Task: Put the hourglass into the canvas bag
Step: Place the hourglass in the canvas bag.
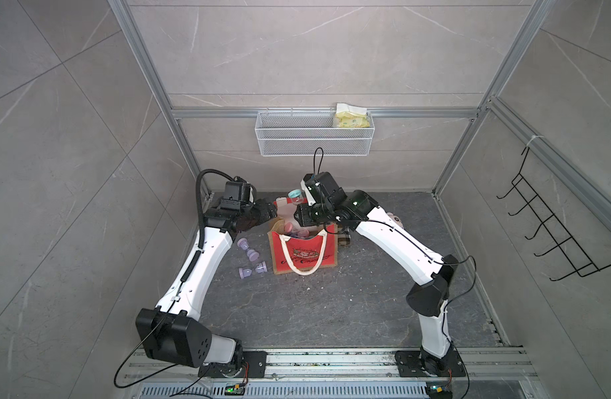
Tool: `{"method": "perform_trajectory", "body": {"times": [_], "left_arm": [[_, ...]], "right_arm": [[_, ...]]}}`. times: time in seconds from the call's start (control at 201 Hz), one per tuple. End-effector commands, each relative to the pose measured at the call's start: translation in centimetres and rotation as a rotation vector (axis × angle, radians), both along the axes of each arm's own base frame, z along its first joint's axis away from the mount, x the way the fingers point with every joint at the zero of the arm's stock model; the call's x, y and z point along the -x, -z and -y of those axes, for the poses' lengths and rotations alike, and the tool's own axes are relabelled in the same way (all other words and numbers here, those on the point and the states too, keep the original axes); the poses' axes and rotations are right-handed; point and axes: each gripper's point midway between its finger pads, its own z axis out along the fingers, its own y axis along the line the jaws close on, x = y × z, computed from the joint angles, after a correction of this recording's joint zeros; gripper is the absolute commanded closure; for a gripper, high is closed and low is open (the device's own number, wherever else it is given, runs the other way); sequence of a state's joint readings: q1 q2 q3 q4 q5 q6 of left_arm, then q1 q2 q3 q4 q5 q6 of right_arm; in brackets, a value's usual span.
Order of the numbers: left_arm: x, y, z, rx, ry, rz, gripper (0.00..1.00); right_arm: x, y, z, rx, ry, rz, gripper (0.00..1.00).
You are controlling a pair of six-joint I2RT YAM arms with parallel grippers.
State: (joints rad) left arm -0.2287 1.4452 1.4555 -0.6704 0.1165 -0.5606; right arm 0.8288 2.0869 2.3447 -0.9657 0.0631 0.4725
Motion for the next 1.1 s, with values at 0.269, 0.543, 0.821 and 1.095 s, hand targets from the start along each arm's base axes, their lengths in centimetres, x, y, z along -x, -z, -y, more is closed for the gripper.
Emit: {"method": "perform_trajectory", "body": {"times": [0.269,0.543,0.821,1.095], "left_arm": [[-3.6,2.1,2.7,0.043,0.061,0.002,0.41],[-3.5,3.3,2.2,0.035,0.034,0.018,0.69],[-2.8,2.3,2.3,0.069,0.028,0.074,0.86],[-2.4,2.1,2.3,0.078,0.028,0.085,0.89]], "right_arm": [[-2.1,5.3,0.2,0.142,0.107,-0.104,1.00],[-2.5,10.4,0.7,0.252,0.135,-0.165,1.00],[-2.0,14.5,0.2,0.329,0.140,-0.204,1.00],[-1.6,17.8,0.0,0.392,0.145,-0.232,1.00]]}}
